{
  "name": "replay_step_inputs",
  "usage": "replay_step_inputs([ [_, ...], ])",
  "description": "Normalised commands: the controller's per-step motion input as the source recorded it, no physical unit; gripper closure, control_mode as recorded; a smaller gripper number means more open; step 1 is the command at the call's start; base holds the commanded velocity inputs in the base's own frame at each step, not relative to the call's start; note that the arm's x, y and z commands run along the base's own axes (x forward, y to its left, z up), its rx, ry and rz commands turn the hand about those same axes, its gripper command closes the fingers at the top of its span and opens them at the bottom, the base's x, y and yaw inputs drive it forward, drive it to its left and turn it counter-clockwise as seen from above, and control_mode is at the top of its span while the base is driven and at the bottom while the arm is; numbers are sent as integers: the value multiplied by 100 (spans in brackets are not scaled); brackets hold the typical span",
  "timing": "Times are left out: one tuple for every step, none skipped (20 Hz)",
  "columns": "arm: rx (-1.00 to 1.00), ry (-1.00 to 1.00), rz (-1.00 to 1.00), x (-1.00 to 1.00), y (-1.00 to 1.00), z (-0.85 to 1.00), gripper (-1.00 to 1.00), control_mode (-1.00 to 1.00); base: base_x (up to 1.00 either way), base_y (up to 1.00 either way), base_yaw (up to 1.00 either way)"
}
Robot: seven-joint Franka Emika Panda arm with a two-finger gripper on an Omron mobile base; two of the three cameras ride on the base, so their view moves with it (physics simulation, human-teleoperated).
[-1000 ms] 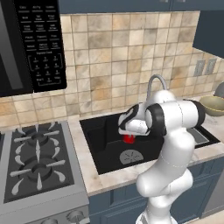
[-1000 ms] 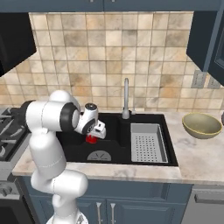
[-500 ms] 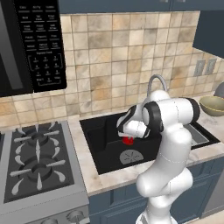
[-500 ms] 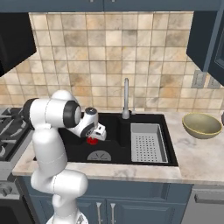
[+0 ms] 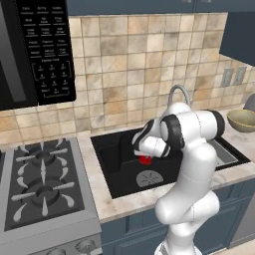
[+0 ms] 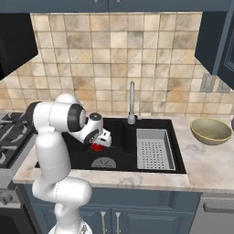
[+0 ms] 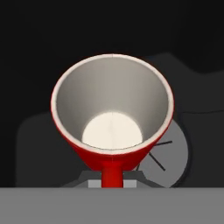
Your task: Pick the mug and place it in the sink. Pick the bowl and place it in the open cabinet and then close the cabinet.
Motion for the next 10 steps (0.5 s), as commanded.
replay_step_inputs([
  [0, 0, 0, 16, 0, 0, 100, -100, 0, 0, 0],
  [0, 0, 0, 13, 0, 0, 100, -100, 0, 0, 0],
  [0, 0, 0, 6, 0, 0, 100, -100, 0, 0, 0],
  [0, 0, 0, 4, 0, 0, 100, -100, 0, 0, 0],
  [0, 0, 0, 0, 0, 0, 100, -100, 0, 0, 0],
  [0, 0, 0, 0, 0, 0, 100, -100, 0, 0, 0],
  [0, 0, 0, 0, 0, -9, 100, -100, 0, 0, 0],
  [0, 0, 0, 0, 0, -13, 100, -100, 0, 0, 0],
  [-5, 0, 0, 3, -5, -32, 100, -100, 0, 0, 0],
  [-6, 0, 0, 4, -7, -35, 100, -100, 0, 0, 0],
])
